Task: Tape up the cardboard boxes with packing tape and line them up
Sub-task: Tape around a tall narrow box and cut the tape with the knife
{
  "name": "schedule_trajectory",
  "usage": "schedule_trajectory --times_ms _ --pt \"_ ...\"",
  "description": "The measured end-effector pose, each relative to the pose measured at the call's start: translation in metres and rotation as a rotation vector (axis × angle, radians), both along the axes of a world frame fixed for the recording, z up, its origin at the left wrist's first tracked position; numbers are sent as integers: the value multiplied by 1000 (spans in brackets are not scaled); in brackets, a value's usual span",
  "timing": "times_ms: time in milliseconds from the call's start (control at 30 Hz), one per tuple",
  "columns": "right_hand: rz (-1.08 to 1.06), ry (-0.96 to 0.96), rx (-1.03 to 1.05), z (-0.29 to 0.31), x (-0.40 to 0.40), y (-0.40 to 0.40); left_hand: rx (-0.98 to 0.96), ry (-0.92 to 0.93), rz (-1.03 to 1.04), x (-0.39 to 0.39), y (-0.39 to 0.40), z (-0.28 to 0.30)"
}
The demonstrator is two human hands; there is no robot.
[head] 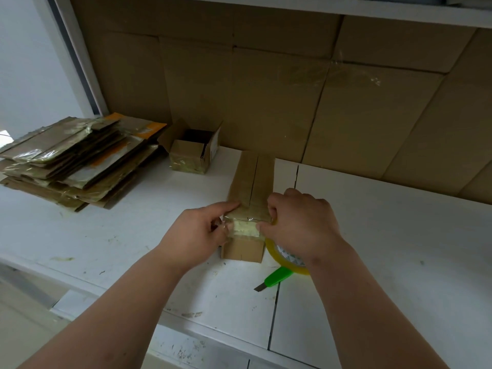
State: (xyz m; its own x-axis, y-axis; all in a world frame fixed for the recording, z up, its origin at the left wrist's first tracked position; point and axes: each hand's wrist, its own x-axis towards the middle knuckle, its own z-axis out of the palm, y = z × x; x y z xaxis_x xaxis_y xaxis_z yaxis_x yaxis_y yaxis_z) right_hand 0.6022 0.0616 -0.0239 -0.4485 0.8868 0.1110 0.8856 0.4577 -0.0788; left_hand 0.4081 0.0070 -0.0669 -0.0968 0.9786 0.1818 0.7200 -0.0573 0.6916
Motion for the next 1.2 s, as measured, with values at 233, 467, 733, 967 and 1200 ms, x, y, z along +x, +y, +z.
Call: schedule_trajectory --times_ms 233,467,733,967,1200 --pt "13 -7 38 -1 3 -6 30 -96 56 4 4 -8" --pt "-46 -43 80 -4 -3 -9 6 -194 149 17 5 -11" --pt "-25 -48 69 -3 -4 -7 -80 -589 155 26 0 -14" --pt "-91 -83 116 -4 -13 -8 -55 -422 174 26 10 -12" --pt "-107 116 -190 14 13 1 -11 -322 107 14 11 -13"
